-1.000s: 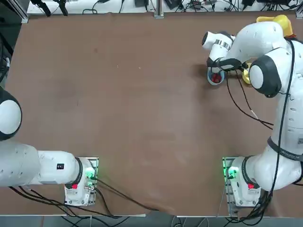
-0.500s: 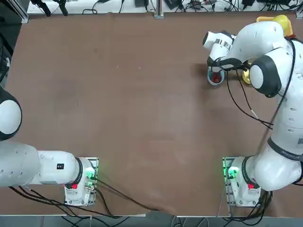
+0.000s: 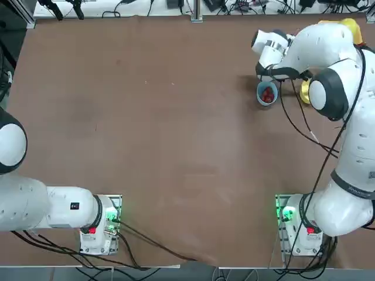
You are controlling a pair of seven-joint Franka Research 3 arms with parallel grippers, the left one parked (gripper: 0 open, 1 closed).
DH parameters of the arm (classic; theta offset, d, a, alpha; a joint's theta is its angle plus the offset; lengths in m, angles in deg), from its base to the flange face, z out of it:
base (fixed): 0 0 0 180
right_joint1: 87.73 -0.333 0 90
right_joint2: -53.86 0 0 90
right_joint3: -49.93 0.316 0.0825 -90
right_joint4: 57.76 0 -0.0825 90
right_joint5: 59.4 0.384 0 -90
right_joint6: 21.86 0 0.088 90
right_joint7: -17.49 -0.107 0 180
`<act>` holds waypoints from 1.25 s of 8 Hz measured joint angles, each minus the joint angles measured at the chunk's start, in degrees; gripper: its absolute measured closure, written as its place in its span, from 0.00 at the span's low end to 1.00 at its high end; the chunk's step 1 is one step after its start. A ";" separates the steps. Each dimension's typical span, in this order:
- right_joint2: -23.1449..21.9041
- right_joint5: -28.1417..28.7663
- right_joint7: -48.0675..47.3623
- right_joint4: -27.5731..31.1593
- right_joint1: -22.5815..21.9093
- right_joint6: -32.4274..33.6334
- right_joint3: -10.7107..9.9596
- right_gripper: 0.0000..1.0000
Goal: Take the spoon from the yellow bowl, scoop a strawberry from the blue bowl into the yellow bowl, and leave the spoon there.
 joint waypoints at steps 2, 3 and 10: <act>-1.76 0.79 3.67 -2.73 -0.17 2.53 0.20 0.89; -3.41 2.21 6.03 -3.51 -0.51 3.15 0.34 0.89; -10.44 25.45 15.00 -18.18 -5.98 10.77 0.53 0.89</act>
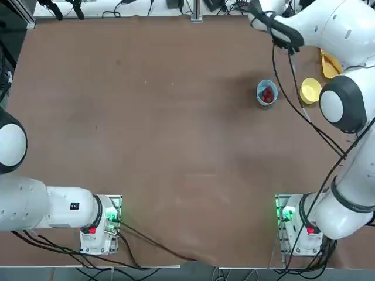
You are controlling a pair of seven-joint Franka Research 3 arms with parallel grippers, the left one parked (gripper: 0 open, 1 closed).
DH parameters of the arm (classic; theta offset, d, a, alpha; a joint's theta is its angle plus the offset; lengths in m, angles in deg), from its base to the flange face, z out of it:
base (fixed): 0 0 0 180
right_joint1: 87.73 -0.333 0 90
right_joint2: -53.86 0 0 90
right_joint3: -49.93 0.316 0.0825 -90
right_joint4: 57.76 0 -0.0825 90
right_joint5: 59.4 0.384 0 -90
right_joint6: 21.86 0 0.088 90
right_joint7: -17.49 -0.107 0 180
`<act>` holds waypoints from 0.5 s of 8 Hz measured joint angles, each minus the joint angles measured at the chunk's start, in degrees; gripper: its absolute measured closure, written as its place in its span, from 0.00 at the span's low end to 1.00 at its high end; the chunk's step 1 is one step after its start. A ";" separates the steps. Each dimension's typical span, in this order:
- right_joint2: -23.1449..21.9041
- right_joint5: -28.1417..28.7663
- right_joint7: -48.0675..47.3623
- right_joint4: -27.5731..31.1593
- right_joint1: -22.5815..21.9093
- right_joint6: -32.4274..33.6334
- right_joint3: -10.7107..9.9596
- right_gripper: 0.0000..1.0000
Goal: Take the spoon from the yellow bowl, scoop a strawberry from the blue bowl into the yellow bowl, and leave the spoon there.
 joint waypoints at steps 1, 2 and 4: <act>0.03 3.18 -3.08 -1.07 -0.51 0.08 -0.01 0.89; 0.14 6.06 -6.99 -1.84 -0.84 0.03 0.00 0.89; 0.51 11.72 -13.44 -3.12 -1.40 -1.03 0.00 0.89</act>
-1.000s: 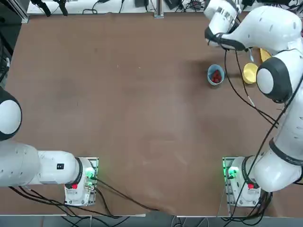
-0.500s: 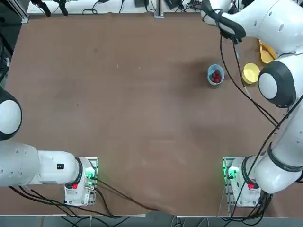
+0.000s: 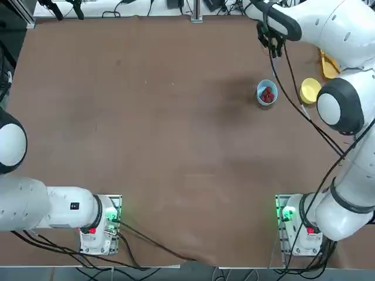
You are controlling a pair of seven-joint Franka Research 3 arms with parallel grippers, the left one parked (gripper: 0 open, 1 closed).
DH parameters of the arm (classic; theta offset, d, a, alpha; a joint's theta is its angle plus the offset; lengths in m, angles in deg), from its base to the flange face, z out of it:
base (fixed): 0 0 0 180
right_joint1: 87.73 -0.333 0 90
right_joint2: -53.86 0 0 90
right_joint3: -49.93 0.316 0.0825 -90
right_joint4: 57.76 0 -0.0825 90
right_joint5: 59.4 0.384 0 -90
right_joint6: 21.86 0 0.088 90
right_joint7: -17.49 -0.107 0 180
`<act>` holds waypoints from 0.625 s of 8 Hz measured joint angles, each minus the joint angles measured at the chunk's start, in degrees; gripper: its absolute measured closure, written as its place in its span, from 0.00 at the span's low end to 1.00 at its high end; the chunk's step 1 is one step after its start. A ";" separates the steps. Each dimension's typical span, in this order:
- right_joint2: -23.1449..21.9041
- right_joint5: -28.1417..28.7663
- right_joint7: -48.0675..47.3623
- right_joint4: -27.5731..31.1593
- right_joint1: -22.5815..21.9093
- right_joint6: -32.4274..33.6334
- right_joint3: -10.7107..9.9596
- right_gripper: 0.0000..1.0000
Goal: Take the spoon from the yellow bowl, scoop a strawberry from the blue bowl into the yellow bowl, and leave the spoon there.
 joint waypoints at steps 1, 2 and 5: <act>0.14 2.48 -2.40 -0.13 -0.21 -0.71 0.01 0.89; 0.64 3.67 -4.11 -0.13 -0.61 -1.44 0.01 0.89; 3.44 3.95 -7.80 1.37 -1.09 -4.47 -0.12 0.89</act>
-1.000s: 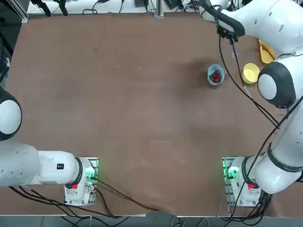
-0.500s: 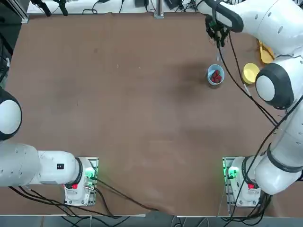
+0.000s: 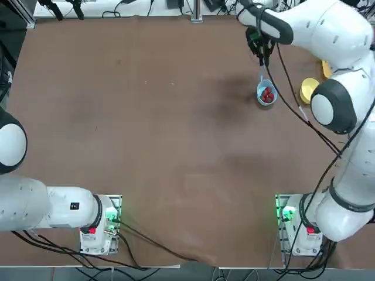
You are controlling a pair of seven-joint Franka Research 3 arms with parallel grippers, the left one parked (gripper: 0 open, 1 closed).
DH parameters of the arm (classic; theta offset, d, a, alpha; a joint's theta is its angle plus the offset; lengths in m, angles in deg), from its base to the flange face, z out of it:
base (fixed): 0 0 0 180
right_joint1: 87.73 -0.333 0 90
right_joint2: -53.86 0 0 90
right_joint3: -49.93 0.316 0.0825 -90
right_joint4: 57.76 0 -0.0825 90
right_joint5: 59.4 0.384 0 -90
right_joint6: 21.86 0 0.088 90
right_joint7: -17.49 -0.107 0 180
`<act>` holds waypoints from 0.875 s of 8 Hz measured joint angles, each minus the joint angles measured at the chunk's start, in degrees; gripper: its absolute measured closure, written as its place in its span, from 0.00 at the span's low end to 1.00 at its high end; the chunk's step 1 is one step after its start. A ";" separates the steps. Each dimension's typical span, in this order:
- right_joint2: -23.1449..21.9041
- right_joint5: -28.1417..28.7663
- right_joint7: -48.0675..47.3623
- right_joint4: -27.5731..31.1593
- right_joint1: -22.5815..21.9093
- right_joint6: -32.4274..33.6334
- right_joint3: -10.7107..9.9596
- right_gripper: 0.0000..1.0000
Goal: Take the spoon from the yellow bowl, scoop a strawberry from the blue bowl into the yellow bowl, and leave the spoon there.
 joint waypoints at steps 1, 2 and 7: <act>0.47 0.00 -1.02 0.74 0.20 -0.64 -0.16 0.89; 0.61 0.15 -2.22 1.52 0.49 -1.06 -0.30 0.89; 0.65 4.12 -6.11 4.32 2.12 -2.35 -0.74 0.89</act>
